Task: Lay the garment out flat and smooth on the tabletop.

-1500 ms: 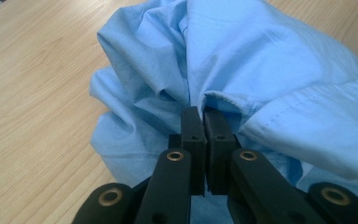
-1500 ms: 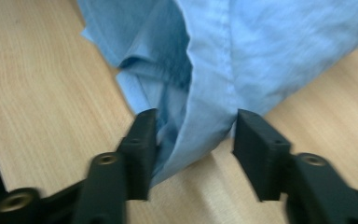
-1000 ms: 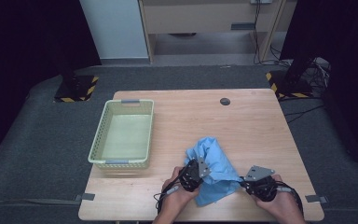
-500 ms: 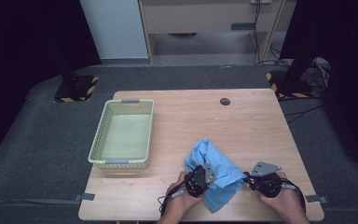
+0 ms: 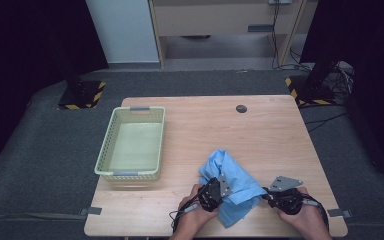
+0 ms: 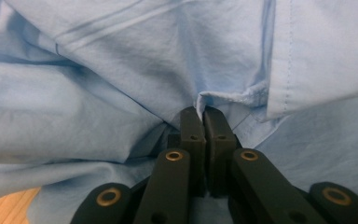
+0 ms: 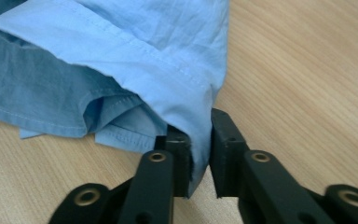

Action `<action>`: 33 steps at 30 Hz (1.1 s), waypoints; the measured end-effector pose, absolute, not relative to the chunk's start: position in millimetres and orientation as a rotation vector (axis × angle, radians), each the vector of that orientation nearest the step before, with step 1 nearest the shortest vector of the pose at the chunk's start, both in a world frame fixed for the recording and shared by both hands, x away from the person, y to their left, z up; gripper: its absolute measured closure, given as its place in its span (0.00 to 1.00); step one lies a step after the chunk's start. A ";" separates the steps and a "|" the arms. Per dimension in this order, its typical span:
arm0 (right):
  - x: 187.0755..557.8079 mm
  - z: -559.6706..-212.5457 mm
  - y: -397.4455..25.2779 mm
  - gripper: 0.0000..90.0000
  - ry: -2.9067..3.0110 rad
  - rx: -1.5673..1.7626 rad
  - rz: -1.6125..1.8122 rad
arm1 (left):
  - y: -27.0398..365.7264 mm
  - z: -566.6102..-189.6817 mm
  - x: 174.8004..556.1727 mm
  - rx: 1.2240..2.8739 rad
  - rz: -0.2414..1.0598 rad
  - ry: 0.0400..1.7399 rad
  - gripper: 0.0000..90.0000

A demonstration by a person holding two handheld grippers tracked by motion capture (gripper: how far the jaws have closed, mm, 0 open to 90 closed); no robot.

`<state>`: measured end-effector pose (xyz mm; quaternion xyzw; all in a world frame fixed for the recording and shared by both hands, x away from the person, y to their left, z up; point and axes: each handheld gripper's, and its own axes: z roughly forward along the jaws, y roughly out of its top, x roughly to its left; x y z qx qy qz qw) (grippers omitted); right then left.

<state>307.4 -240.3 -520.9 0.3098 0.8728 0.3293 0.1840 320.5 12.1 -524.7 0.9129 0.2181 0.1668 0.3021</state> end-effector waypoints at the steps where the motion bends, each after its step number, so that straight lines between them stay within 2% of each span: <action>1: 307.0 -519.8 -240.5 0.91 2.456 0.868 0.931 | 12.5 -523.3 320.3 2.413 0.439 0.580 0.98; 19: 301.6 -455.3 -253.6 0.95 2.318 0.843 1.086 | 29.3 -448.9 317.3 2.096 0.432 0.633 0.98; 24: 298.0 -444.6 -250.8 0.95 2.308 0.809 1.106 | 33.9 -445.1 318.1 2.071 0.439 0.654 0.97; 33: 301.5 -454.1 -244.3 0.95 2.338 0.804 1.092 | 40.7 -451.9 325.4 2.064 0.446 0.697 0.97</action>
